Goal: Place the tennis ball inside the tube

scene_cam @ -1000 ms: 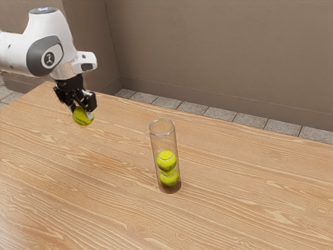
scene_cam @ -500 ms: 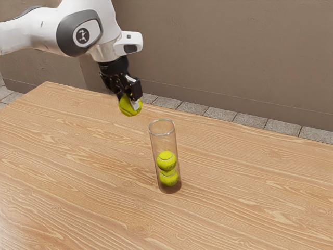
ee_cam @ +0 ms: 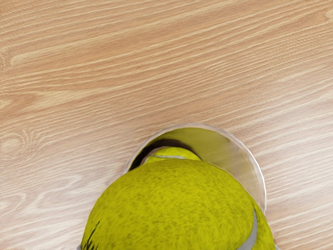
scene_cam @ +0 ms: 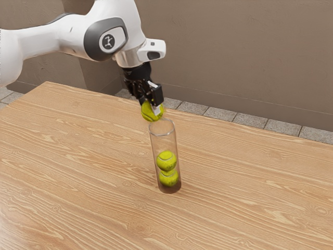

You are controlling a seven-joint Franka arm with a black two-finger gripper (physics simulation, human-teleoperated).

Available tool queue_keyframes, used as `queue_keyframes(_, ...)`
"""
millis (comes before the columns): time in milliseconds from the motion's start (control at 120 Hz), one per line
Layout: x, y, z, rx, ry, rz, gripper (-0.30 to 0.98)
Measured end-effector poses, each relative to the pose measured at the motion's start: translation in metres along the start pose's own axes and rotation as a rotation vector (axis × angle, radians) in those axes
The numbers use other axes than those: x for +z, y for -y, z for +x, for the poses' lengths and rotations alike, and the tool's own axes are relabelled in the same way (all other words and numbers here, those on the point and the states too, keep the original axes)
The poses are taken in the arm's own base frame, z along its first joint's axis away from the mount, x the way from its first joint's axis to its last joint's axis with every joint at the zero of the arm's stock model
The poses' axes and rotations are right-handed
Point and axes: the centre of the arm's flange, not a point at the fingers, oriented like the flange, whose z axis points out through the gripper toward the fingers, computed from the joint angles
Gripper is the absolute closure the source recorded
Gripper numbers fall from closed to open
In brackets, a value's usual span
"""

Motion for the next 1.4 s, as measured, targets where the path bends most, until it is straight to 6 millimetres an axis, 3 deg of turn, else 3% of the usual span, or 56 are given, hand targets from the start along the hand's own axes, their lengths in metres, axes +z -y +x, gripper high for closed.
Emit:
queue_keyframes(158, 0.013, 0.005, 0.004, -0.005, 0.019, 0.002, 0.43)
queue_keyframes(550, 0.033, -0.012, 0.015, 0.023, 0.037, -0.012, 0.41)
queue_keyframes(825, 0.038, -0.011, 0.015, 0.018, 0.045, -0.022, 0.15)
queue_keyframes(1033, 0.033, -0.011, 0.014, 0.021, 0.041, -0.012, 0.06)
queue_keyframes(1100, 0.013, -0.009, 0.006, 0.018, 0.026, 0.023, 0.04)
queue_keyframes(1242, -0.070, -0.011, -0.035, -0.017, -0.025, 0.111, 0.02)
queue_keyframes(1325, -0.084, -0.006, -0.047, -0.047, -0.005, 0.099, 0.02)
queue_keyframes(1400, -0.089, 0.026, -0.056, -0.123, 0.019, 0.088, 0.01)
